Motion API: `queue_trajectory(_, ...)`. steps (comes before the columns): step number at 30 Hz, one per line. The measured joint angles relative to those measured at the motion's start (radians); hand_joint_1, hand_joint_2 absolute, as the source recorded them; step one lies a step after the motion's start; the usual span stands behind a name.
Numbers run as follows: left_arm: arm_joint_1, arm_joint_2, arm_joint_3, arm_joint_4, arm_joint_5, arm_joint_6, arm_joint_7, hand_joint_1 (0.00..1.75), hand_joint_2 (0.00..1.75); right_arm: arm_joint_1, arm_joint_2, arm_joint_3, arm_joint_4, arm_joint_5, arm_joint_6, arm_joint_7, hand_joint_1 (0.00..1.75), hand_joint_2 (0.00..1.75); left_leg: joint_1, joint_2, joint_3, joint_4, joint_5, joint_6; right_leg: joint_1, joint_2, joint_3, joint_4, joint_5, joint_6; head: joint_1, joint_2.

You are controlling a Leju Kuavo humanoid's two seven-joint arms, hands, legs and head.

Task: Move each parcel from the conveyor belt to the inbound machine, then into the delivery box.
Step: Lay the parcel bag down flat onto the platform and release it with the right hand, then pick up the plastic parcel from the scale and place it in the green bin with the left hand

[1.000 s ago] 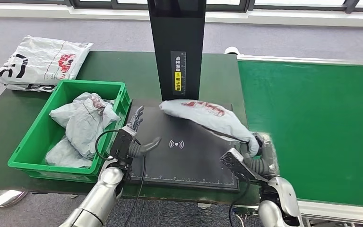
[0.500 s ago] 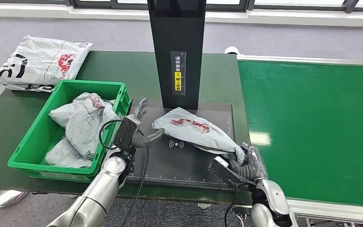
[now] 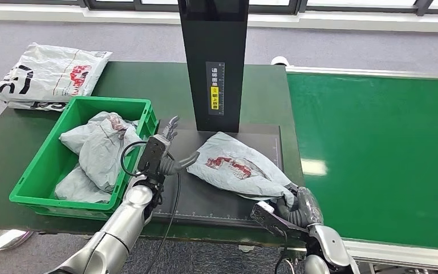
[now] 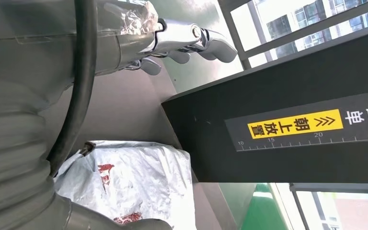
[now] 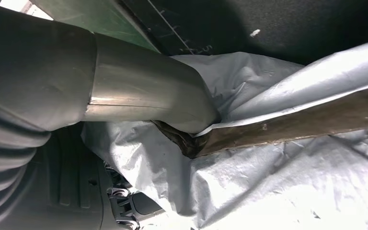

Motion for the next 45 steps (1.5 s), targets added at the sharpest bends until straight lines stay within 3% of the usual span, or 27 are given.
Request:
queue_trajectory(3,0.0,0.0,0.0,0.002,0.0,0.0,0.0,0.0,1.75,0.001,-0.003,0.0,0.0,0.0,0.0,0.0,1.72,1.75,0.0,0.0,0.0,0.0,0.0,0.0,0.0,0.0,0.0,0.0,0.0,0.0,0.0,0.0)
queue_trajectory(7,-0.002,0.0,0.0,0.006,0.003,0.003,0.0,0.0,1.75,0.004,-0.007,0.002,0.0,0.016,0.012,0.01,0.01,1.75,0.0,0.0,0.0,0.0,0.0,0.0,0.0,0.0,0.0,0.0,0.0,0.0,0.0,0.0)
queue_trajectory(14,-0.004,-0.003,0.013,-0.009,0.037,0.043,-0.013,0.0,1.75,0.034,-0.021,0.017,-0.021,0.061,-0.009,0.005,0.0,1.75,0.0,0.0,0.0,0.0,0.0,0.0,0.0,0.0,0.0,0.0,0.0,0.0,0.0,0.0)
queue_trajectory(20,-0.002,-0.021,0.017,-0.034,0.022,0.048,-0.027,0.0,1.75,0.039,0.006,0.003,-0.151,0.023,-0.101,-0.08,0.0,1.75,0.0,0.0,0.0,0.0,0.0,0.0,0.0,0.0,0.0,0.0,0.0,0.0,0.0,0.0)
queue_trajectory(22,0.006,-0.02,0.006,-0.048,-0.042,0.022,-0.049,0.0,1.75,0.044,0.014,-0.022,-0.197,-0.088,-0.204,-0.194,0.0,1.75,0.0,0.0,0.0,0.0,0.0,0.0,0.0,0.0,0.0,0.0,0.0,0.0,0.0,0.0)
queue_trajectory(24,0.024,-0.007,-0.025,-0.072,-0.157,-0.023,-0.076,0.0,1.75,0.048,0.015,-0.059,-0.218,-0.295,-0.339,-0.367,0.0,1.75,0.0,0.0,0.0,0.0,0.0,0.0,0.0,0.0,0.0,0.0,0.0,0.0,0.0,0.0)
queue_trajectory(26,0.047,0.007,-0.059,-0.091,-0.229,-0.045,-0.086,0.0,1.75,0.049,0.013,-0.097,-0.223,-0.461,-0.407,-0.474,0.0,1.75,0.0,0.0,0.0,0.0,0.0,0.0,0.0,0.0,0.0,0.0,0.0,0.0,0.0,0.0)
queue_trajectory(33,0.052,0.021,-0.124,-0.081,-0.346,-0.046,-0.054,0.0,1.75,0.021,0.017,-0.145,-0.226,-0.529,-0.401,-0.515,0.0,1.75,-0.001,0.002,0.0,0.0,-0.001,0.001,-0.001,0.001,0.0,0.0,0.001,0.001,0.0,0.0)
queue_trajectory(39,0.006,0.013,-0.2,0.03,-0.539,0.008,-0.008,0.0,1.75,-0.021,0.044,-0.191,-0.226,-0.591,-0.36,-0.543,0.0,1.75,-0.001,0.002,0.001,0.0,0.001,0.0,-0.001,0.002,0.0,0.0,0.002,0.0,0.0,0.0)
queue_trajectory(42,-0.02,0.006,-0.253,0.099,-0.683,0.028,0.06,0.01,1.75,-0.035,0.059,-0.216,-0.226,-0.61,-0.342,-0.553,0.0,1.75,-0.001,0.002,0.001,0.0,0.001,0.0,-0.001,0.002,0.0,0.0,0.002,0.0,0.0,0.0)
queue_trajectory(43,-0.029,0.005,-0.275,0.123,-0.734,0.031,0.089,0.16,1.75,-0.038,0.063,-0.223,-0.226,-0.614,-0.336,-0.556,0.0,1.75,-0.001,0.001,0.001,0.0,0.001,0.0,-0.001,0.001,0.0,0.0,0.002,0.0,0.0,0.0)
queue_trajectory(45,-0.052,0.002,-0.318,0.164,-0.817,0.031,0.142,1.03,1.75,-0.042,0.067,-0.233,-0.225,-0.618,-0.328,-0.563,0.0,1.75,-0.001,0.0,0.001,0.0,0.001,0.0,-0.001,-0.001,0.001,0.0,0.001,0.0,0.0,0.0)
